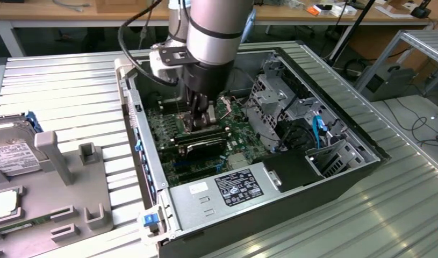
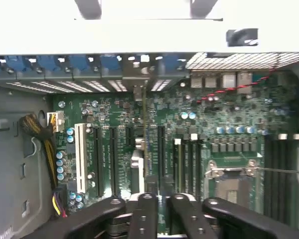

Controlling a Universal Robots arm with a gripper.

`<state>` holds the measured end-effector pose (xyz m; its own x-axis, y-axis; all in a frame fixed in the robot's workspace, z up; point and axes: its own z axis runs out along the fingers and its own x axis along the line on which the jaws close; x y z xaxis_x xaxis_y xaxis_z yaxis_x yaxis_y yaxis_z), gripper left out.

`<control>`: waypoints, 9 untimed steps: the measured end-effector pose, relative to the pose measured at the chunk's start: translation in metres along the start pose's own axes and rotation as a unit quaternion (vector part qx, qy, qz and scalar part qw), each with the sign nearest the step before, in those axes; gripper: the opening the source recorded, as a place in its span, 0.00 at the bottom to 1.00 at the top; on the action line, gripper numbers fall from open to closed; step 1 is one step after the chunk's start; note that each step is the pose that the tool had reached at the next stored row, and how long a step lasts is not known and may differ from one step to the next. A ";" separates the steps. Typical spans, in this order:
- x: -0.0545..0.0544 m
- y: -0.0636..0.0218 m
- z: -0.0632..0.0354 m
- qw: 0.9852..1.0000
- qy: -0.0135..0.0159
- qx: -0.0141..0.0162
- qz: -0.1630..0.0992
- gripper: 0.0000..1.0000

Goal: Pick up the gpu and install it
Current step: 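Insert the gpu into the slot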

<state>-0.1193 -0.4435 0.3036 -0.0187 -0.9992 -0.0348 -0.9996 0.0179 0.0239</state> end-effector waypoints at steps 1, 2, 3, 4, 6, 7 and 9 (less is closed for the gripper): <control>-0.003 0.0002 -0.0065 1.000 0.000 0.000 0.000 0.10; -0.004 0.0003 -0.0143 1.000 0.000 0.000 0.000 0.10; -0.004 0.0004 -0.0162 1.000 0.000 0.000 0.000 0.10; -0.004 0.0004 -0.0167 1.000 0.000 0.000 0.000 0.10; -0.004 0.0009 -0.0230 1.000 0.000 0.000 0.000 0.10; -0.005 0.0011 -0.0348 1.000 0.000 0.000 0.000 0.10; -0.005 -0.0022 -0.0475 1.000 0.000 0.000 0.000 0.10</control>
<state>-0.1159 -0.4397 0.3512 -0.0190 -0.9992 -0.0341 -0.9995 0.0182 0.0239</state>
